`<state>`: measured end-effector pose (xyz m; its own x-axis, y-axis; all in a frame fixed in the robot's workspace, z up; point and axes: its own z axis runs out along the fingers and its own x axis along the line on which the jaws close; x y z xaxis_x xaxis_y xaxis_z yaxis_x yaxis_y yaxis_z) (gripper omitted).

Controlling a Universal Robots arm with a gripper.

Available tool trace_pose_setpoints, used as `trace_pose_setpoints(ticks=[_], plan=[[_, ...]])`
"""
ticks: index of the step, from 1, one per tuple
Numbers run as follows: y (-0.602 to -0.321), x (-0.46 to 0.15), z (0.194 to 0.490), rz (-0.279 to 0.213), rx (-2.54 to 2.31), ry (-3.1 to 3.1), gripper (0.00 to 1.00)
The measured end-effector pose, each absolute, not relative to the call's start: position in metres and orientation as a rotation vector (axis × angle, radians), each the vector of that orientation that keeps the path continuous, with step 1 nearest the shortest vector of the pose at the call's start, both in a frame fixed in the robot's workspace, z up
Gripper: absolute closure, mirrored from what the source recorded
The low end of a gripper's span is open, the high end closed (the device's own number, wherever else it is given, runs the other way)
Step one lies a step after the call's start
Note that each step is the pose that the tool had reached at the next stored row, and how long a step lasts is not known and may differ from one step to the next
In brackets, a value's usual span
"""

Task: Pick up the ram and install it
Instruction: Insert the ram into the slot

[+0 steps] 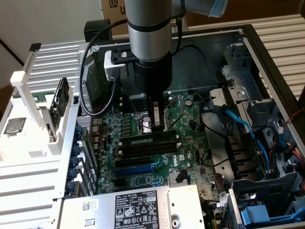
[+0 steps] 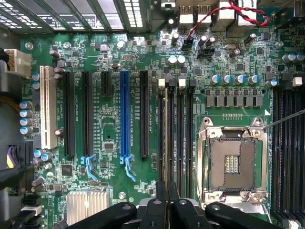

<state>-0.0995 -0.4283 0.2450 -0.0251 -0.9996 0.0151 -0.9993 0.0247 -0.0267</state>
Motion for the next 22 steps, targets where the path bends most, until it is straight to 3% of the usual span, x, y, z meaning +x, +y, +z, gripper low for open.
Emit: trace_pose_setpoints(ticks=[22], plan=[[-0.4287,-0.1011,0.2401,-0.049,-2.187,2.242,0.88]])
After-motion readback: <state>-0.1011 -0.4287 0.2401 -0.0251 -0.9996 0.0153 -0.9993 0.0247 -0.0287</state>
